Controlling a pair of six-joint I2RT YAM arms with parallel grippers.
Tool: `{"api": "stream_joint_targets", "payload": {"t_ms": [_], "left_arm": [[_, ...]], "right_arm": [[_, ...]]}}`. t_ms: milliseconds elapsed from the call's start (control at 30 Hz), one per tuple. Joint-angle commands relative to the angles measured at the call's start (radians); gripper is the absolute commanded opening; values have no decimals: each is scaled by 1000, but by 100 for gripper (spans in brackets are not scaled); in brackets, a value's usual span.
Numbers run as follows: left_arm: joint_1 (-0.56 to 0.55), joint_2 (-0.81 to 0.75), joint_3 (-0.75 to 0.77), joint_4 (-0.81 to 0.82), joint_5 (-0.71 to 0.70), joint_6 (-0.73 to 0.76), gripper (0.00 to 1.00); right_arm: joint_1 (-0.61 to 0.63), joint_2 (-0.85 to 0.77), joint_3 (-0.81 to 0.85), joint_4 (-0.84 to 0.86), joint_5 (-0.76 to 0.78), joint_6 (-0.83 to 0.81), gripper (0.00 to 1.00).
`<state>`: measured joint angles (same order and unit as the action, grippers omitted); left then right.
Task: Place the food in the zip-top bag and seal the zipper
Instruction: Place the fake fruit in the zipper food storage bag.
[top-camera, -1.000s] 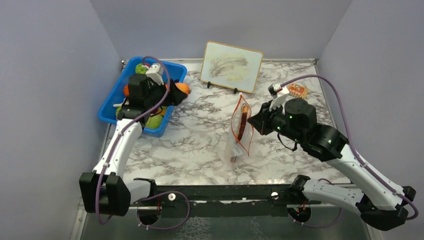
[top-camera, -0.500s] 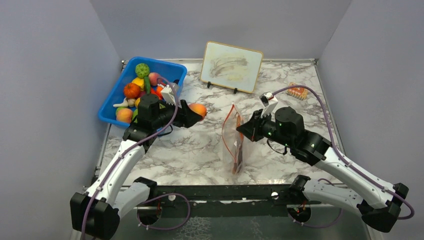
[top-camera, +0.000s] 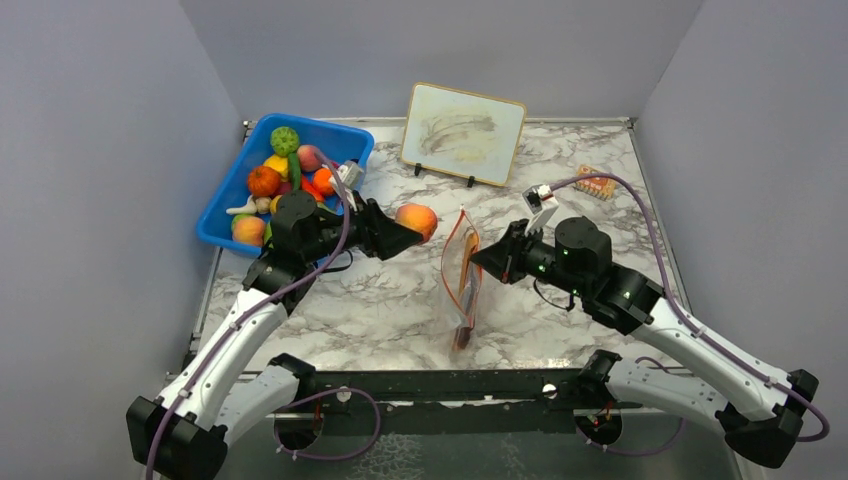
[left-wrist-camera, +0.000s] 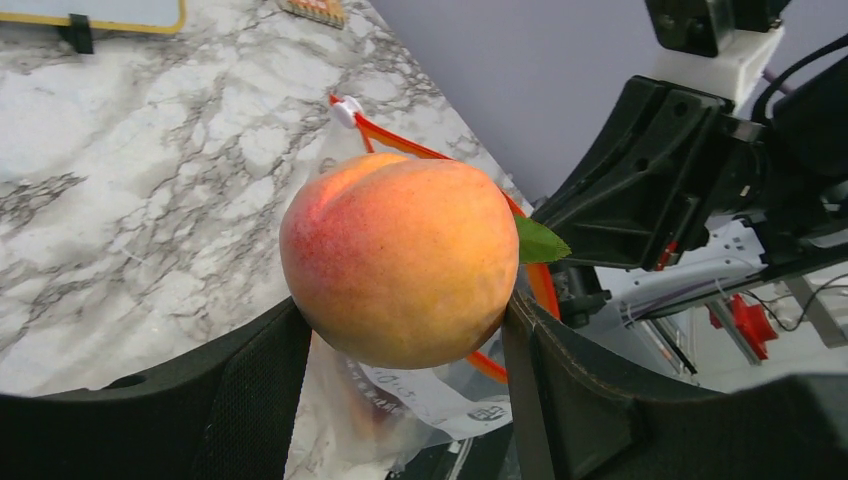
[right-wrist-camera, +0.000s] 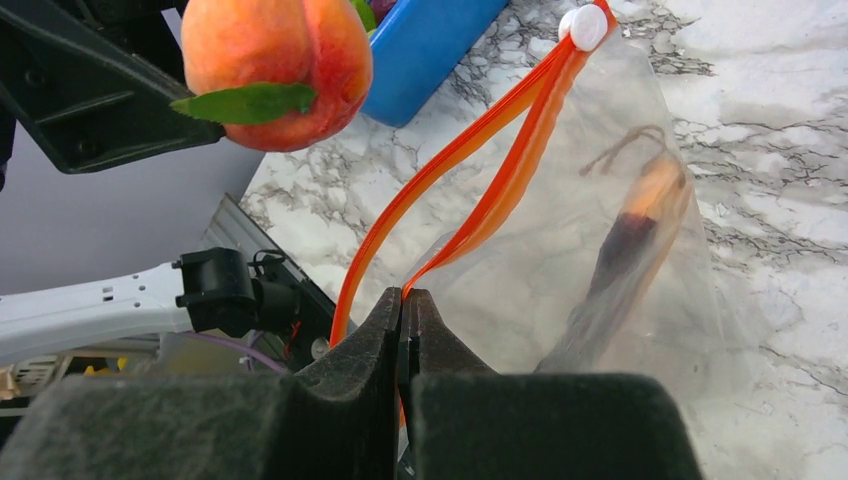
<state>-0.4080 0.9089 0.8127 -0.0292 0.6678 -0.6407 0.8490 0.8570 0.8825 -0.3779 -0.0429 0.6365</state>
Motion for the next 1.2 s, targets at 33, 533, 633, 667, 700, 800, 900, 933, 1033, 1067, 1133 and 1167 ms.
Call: {"api": "stream_joint_targets", "payload": {"t_ms": [33, 533, 633, 667, 700, 800, 900, 933, 1033, 1067, 1133, 1167], "left_arm": [[-61, -18, -12, 131, 37, -109, 40], [-270, 101, -54, 243, -49, -161, 39], [-286, 116, -60, 228, -71, -145, 39], [-289, 119, -60, 214, -83, -134, 39], [-291, 123, -58, 195, -96, -121, 40], [-296, 131, -52, 125, -144, -79, 40], [-299, 135, -49, 74, -181, -48, 40], [-300, 135, -47, 56, -194, -38, 40], [-302, 141, -33, 8, -225, -9, 41], [-302, 144, -28, -1, -226, -3, 42], [-304, 151, -22, -8, -223, 4, 44], [-305, 154, -21, -10, -222, 7, 45]], "right_arm": [[-1, -24, -9, 47, 3, 21, 1], [-1, -15, 0, 43, 14, 20, 1], [-1, -21, 4, 35, 19, 19, 1], [-1, -23, 7, 33, 22, 18, 1], [-1, -24, 9, 32, 25, 16, 1], [-1, -27, 15, 27, 28, 12, 1], [-1, -27, 19, 26, 31, 9, 1], [-1, -28, 20, 26, 32, 9, 1], [-1, -27, 19, 30, 32, 9, 1], [-1, -27, 17, 33, 31, 10, 1], [-1, -23, 17, 36, 27, 9, 1], [-1, -21, 19, 37, 27, 9, 1]]}}
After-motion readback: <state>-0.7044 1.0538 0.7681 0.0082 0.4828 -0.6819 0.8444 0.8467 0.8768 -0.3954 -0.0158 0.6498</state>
